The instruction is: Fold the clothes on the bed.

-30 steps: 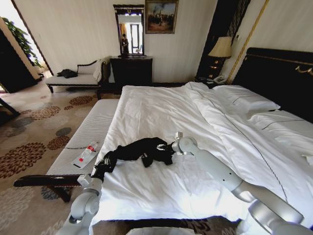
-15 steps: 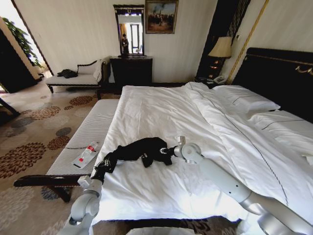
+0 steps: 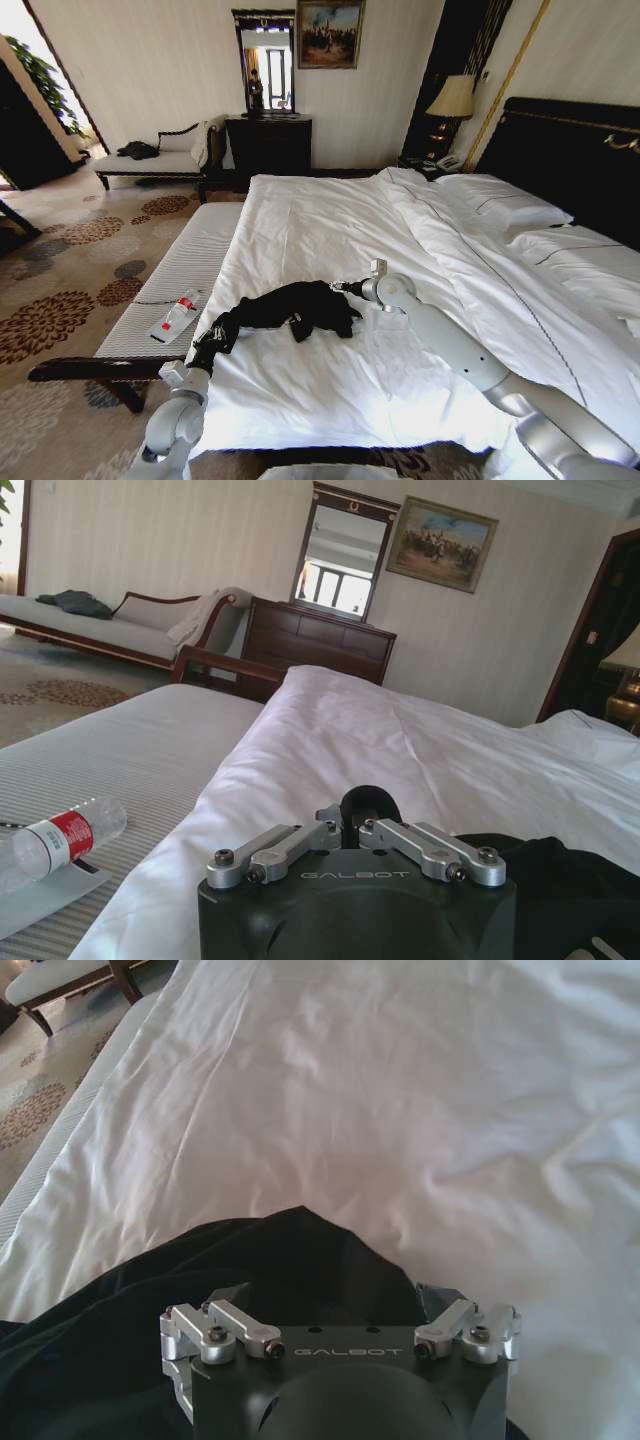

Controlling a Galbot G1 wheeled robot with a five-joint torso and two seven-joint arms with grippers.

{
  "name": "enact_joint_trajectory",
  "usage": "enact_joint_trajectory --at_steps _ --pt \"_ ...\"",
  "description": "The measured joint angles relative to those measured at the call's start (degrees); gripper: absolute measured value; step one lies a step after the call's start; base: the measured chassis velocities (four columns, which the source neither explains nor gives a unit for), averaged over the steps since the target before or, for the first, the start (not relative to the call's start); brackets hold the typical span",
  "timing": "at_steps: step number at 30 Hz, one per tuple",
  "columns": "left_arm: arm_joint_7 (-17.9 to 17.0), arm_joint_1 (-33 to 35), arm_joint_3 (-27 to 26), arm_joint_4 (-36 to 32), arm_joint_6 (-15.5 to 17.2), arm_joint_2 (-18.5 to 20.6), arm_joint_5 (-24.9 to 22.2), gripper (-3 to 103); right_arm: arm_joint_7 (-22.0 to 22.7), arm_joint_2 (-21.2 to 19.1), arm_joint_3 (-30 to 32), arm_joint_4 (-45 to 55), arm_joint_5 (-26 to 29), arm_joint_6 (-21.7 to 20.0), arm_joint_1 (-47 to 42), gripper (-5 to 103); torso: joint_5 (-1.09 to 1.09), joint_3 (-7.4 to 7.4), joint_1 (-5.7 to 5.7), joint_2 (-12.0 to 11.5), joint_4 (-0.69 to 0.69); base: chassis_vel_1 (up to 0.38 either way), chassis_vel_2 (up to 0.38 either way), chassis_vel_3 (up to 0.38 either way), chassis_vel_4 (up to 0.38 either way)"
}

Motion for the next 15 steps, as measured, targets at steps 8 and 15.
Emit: enact_joint_trajectory --at_steps 8,15 --pt "0.01 0.04 0.05 -0.01 -0.03 -0.37 0.26 2 2.75 2.61 0.46 -2.78 5.95 -2.10 1.19 79 0.00 0.00 0.00 0.00 0.00 0.000 0.000 0.000 0.000" --pt "0.02 -0.19 0.28 0.23 -0.02 -0.52 0.31 2 2.26 2.82 0.30 -3.88 5.39 -2.12 1.72 57 0.00 0.00 0.00 0.00 -0.01 0.000 0.000 0.000 0.000"
